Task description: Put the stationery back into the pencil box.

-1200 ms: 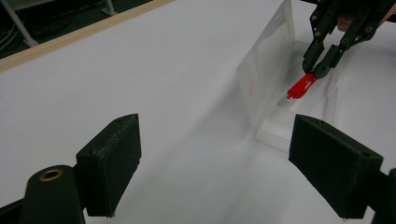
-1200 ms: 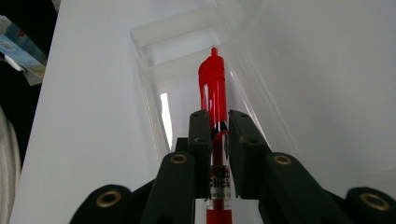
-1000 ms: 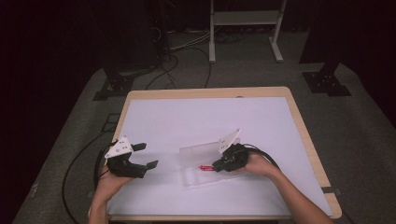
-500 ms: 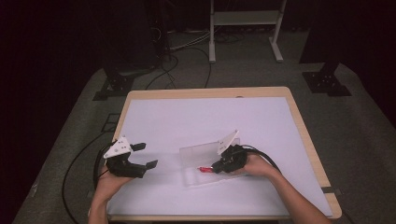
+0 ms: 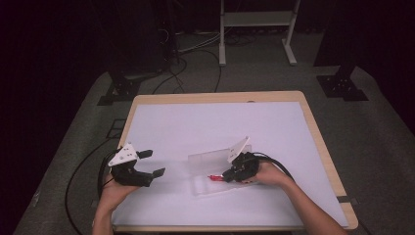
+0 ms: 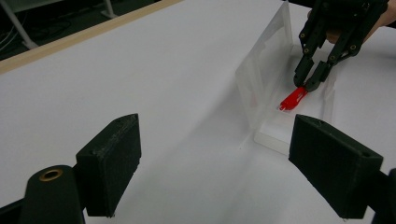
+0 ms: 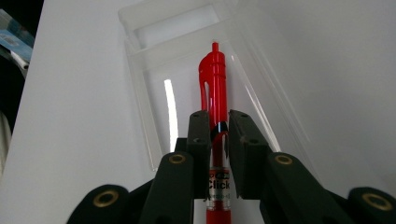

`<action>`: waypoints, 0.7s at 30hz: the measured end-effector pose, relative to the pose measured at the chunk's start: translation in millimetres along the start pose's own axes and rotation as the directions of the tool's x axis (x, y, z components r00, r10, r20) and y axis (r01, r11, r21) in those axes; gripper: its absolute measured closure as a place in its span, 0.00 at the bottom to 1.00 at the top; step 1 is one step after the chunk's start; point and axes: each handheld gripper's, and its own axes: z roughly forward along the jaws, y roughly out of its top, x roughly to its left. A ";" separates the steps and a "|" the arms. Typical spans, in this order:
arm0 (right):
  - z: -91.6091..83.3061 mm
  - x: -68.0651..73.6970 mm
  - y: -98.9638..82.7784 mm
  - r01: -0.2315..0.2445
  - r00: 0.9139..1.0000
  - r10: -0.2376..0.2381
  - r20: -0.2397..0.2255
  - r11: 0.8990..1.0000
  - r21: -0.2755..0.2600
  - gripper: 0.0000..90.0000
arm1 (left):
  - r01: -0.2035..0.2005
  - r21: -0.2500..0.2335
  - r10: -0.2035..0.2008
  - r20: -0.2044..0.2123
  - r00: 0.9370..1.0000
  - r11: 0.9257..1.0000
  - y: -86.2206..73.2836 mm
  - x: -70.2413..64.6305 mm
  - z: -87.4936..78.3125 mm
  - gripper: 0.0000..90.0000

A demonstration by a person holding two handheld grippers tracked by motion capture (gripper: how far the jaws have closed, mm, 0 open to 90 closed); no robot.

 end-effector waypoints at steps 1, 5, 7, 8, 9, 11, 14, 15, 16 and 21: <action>-0.2 -0.1 0.0 -0.003 1.000 0.003 -0.001 1.000 -0.003 0.87 | -0.001 0.002 0.001 0.000 1.000 1.000 0.1 0.0 0.2 0.18; -0.3 -0.2 -0.4 -0.004 1.000 0.004 -0.002 1.000 -0.002 0.86 | -0.002 0.004 0.002 0.001 1.000 1.000 0.3 -0.3 0.8 0.18; -0.5 -0.3 -0.3 -0.001 1.000 0.001 -0.003 1.000 -0.005 0.86 | -0.002 0.004 0.002 0.003 1.000 1.000 0.3 -0.4 1.0 0.18; -0.6 -0.1 -0.2 -0.001 1.000 0.001 -0.003 1.000 -0.004 0.86 | -0.002 0.004 0.002 0.003 1.000 1.000 0.3 -0.4 1.1 0.18; -0.7 0.0 -0.2 -0.002 1.000 0.002 -0.003 1.000 -0.005 0.86 | -0.001 0.004 0.001 0.003 1.000 1.000 0.3 -0.4 1.1 0.18; -1.8 0.0 -0.4 -0.008 1.000 0.008 -0.002 1.000 -0.009 0.85 | 0.000 0.003 0.000 0.004 1.000 1.000 0.4 -0.6 1.5 0.18; -2.0 -0.1 -1.5 -0.015 1.000 0.015 -0.004 1.000 -0.016 0.85 | -0.001 0.008 0.001 0.006 1.000 1.000 0.7 -1.3 3.2 0.18; -2.0 0.0 -1.9 -0.016 1.000 0.016 -0.006 1.000 -0.017 0.85 | -0.002 0.009 0.002 0.006 1.000 1.000 0.8 -1.5 3.6 0.18; -2.3 0.2 -2.3 -0.019 1.000 0.019 -0.008 1.000 -0.019 0.84 | -0.002 0.011 0.002 0.007 1.000 1.000 0.9 -1.5 3.8 0.18; -5.9 0.9 -4.8 -0.019 1.000 0.019 -0.004 0.999 -0.026 0.83 | -0.003 0.008 0.003 0.006 1.000 1.000 1.3 -1.6 3.6 0.17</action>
